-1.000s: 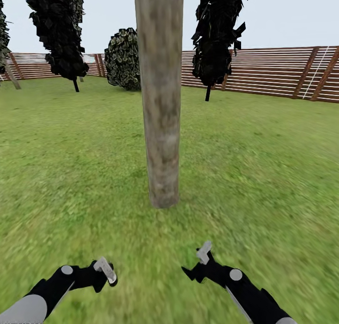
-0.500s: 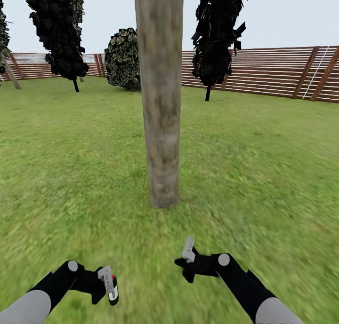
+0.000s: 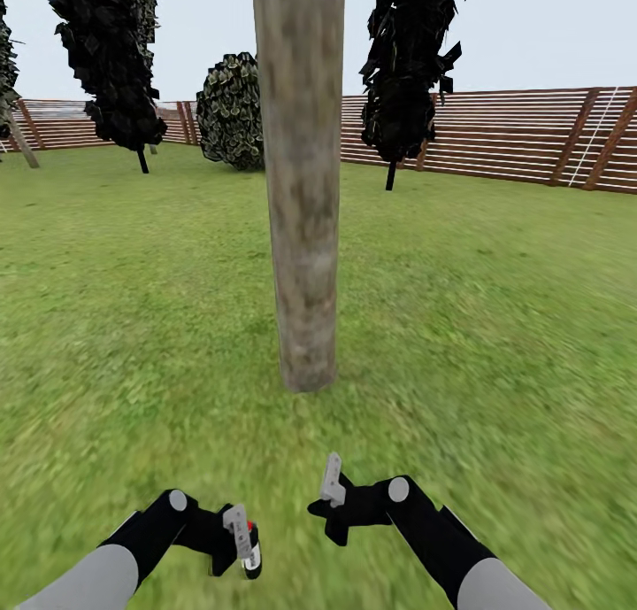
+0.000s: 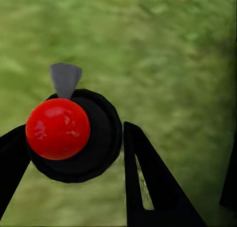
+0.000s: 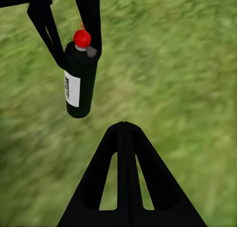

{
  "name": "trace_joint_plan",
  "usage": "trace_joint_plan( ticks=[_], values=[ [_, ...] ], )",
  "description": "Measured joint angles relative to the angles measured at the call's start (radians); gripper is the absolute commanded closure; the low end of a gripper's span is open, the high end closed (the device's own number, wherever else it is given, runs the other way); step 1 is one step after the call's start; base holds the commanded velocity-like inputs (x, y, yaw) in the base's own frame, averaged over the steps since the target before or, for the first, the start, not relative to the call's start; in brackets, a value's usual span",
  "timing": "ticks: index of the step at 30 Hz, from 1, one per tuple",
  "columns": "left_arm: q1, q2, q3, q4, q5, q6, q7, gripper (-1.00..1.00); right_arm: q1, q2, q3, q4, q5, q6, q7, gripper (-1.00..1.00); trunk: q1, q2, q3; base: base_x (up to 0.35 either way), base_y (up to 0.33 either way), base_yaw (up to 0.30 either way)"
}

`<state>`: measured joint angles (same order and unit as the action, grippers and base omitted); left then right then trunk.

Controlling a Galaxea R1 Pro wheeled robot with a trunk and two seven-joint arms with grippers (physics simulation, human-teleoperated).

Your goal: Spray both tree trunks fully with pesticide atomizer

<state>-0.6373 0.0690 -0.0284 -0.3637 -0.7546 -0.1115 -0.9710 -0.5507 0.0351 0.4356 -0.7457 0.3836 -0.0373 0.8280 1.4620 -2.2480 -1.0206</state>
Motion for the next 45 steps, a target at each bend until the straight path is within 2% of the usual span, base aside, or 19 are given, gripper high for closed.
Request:
trace_joint_plan(
  ticks=[2, 8, 14, 30, 45],
  values=[
    [0.0, -0.013, -0.001, 0.0, -0.002, -0.002, 0.0, 1.0, 0.0, 0.0, -0.001, -0.001, 0.0, -0.001, 0.0, 1.0, 0.0, 0.0, 0.0, 0.0, 0.0, 0.0],
    [0.001, -0.022, 0.001, 0.0, 0.0, -0.018, -0.003, 1.0, 0.0, -0.001, -0.003, -0.004, -0.003, -0.001, 0.0, 1.0, 0.0, 0.0, 0.0, 0.0, 0.0, 0.0],
    [0.001, -0.058, 0.001, 0.0, 0.001, -0.056, -0.038, 1.0, 0.0, -0.001, -0.003, -0.004, -0.002, -0.001, 0.0, 1.0, 0.0, 0.0, 0.0, 0.0, 0.0, 0.0],
    [-0.001, -0.107, 0.002, -0.001, 0.008, -0.06, -0.04, 1.0, 0.0, 0.0, -0.003, -0.002, -0.002, -0.001, 0.0, 1.0, 0.0, 0.0, 0.0, 0.0, 0.0, 0.0],
    [-0.002, -0.119, 0.008, -0.025, 0.018, -0.073, -0.04, 1.0, 0.0, -0.001, -0.002, 0.0, -0.002, -0.001, 0.0, 1.0, 0.0, 0.0, 0.0, 0.0, 0.0, 0.0]
  ],
)
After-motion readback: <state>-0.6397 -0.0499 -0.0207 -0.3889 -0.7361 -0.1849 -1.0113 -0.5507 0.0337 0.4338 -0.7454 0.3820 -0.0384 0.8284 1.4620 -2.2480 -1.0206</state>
